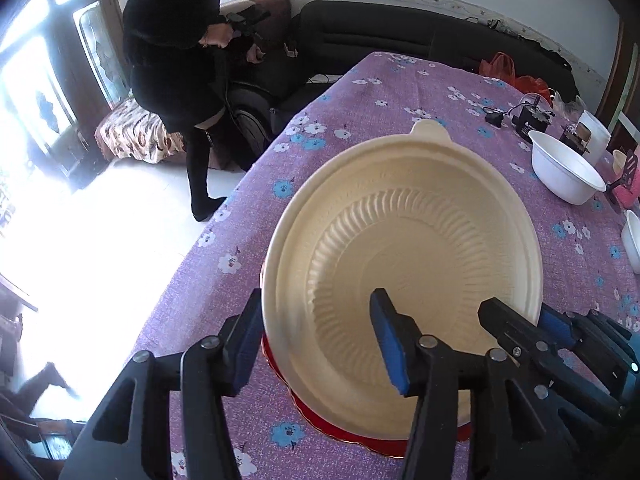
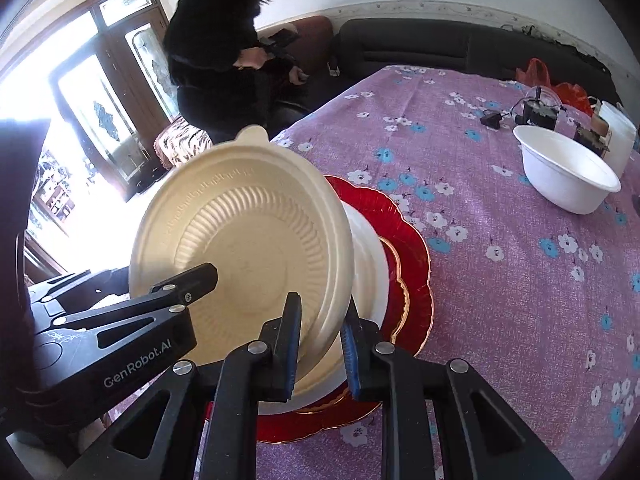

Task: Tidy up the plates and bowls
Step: 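Lift the cream bowl and lower it onto the white plate stack, then open both grippers and withdraw from the cream bowl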

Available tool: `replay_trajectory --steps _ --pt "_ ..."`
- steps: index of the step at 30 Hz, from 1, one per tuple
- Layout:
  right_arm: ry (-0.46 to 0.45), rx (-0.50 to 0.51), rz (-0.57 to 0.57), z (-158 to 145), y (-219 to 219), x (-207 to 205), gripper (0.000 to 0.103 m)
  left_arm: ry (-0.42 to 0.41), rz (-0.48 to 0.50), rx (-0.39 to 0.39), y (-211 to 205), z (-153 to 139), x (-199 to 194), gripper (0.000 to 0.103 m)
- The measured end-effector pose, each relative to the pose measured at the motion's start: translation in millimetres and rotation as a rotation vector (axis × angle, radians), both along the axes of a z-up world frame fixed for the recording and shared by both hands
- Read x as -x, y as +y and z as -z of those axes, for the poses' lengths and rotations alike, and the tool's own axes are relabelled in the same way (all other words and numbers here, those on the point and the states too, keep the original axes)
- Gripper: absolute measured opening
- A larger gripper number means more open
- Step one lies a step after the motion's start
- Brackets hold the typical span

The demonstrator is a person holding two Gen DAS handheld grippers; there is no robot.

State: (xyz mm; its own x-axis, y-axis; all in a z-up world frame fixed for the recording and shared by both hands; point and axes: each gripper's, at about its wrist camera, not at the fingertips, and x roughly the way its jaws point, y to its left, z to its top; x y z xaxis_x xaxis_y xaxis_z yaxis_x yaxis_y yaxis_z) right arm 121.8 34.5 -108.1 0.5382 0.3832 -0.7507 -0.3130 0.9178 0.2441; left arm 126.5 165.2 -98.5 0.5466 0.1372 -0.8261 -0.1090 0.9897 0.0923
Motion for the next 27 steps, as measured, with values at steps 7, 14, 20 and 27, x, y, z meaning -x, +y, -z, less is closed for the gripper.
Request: replay_trajectory --steps 7,14,20,27 --pt "-0.037 0.012 0.029 -1.2 -0.8 2.7 0.033 -0.075 -0.033 -0.049 4.7 -10.1 6.4 0.073" --pt "-0.068 -0.013 0.035 -8.4 -6.8 13.1 0.042 -0.127 -0.075 -0.067 12.0 -15.9 22.8 0.073" --pt "-0.122 -0.022 0.047 -17.3 -13.5 31.3 0.048 -0.184 -0.109 -0.038 18.8 -25.3 41.1 0.073" --pt "-0.174 -0.006 0.064 -21.5 -25.3 52.3 0.05 -0.244 -0.119 -0.03 11.9 -34.6 58.2 0.073"
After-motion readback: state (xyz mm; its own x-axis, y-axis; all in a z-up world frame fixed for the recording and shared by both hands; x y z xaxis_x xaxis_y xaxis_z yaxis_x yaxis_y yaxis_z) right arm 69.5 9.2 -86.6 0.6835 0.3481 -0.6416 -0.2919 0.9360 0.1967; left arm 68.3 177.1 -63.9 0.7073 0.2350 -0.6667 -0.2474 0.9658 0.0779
